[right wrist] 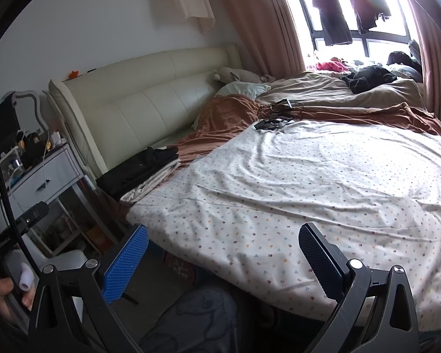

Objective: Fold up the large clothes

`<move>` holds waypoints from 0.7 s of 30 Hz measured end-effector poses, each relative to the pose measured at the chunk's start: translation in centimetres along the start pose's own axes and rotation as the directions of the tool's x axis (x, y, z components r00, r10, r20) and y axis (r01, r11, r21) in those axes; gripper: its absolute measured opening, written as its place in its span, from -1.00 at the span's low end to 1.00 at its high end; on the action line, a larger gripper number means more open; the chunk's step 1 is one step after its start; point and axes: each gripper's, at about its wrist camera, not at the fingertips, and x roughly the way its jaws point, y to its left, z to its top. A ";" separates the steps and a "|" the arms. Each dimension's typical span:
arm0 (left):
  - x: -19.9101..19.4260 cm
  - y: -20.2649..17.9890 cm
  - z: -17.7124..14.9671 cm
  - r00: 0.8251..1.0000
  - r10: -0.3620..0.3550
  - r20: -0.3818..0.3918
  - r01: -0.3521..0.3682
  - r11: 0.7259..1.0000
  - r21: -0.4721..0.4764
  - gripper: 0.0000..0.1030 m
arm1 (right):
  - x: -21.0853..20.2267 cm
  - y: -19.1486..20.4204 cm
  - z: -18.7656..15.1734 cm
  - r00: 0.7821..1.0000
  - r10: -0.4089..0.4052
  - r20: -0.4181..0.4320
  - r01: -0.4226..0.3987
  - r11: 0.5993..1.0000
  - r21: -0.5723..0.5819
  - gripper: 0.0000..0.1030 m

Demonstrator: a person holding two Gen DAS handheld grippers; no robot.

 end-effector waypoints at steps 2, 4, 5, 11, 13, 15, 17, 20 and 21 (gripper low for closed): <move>-0.1 0.0 0.0 1.000 -0.001 0.001 0.001 1.000 0.001 0.99 | 0.0 0.0 0.0 1.000 0.000 0.001 0.000 1.000 -0.002 0.99; -0.1 0.0 0.0 1.000 -0.002 0.002 0.002 1.000 0.000 0.99 | -0.2 0.0 0.0 1.000 -0.001 0.003 0.001 1.000 -0.003 0.99; -0.1 -0.1 0.0 1.000 -0.004 0.002 0.004 1.000 -0.001 0.99 | -0.3 0.1 -0.1 1.000 -0.001 0.004 0.001 1.000 -0.004 0.99; -0.3 -0.2 -0.1 1.000 -0.006 0.001 0.006 1.000 -0.001 0.99 | -0.9 0.1 -0.3 1.000 -0.007 0.009 0.007 1.000 -0.004 0.99; -0.5 -0.4 -0.1 1.000 -0.013 0.000 0.013 1.000 -0.001 0.99 | -1.1 0.0 -0.3 1.000 -0.009 0.013 0.009 1.000 0.000 0.99; -0.6 -0.4 -0.1 1.000 -0.018 0.000 0.018 1.000 -0.003 0.99 | -1.3 0.0 -0.3 1.000 -0.008 0.018 0.008 1.000 0.003 0.99; -0.8 -0.5 0.0 1.000 -0.018 0.003 0.018 1.000 0.000 0.99 | -1.6 0.1 -0.3 1.000 -0.011 0.023 0.011 1.000 0.001 0.99; -0.8 -0.4 0.1 1.000 -0.029 -0.006 0.029 1.000 -0.006 0.99 | -1.7 0.2 -0.3 1.000 -0.011 0.024 0.011 1.000 0.000 0.99; -0.8 -0.4 0.1 0.999 -0.037 -0.009 0.037 0.999 -0.009 0.99 | -1.6 0.2 -0.3 1.000 -0.011 0.023 0.011 1.000 0.000 0.99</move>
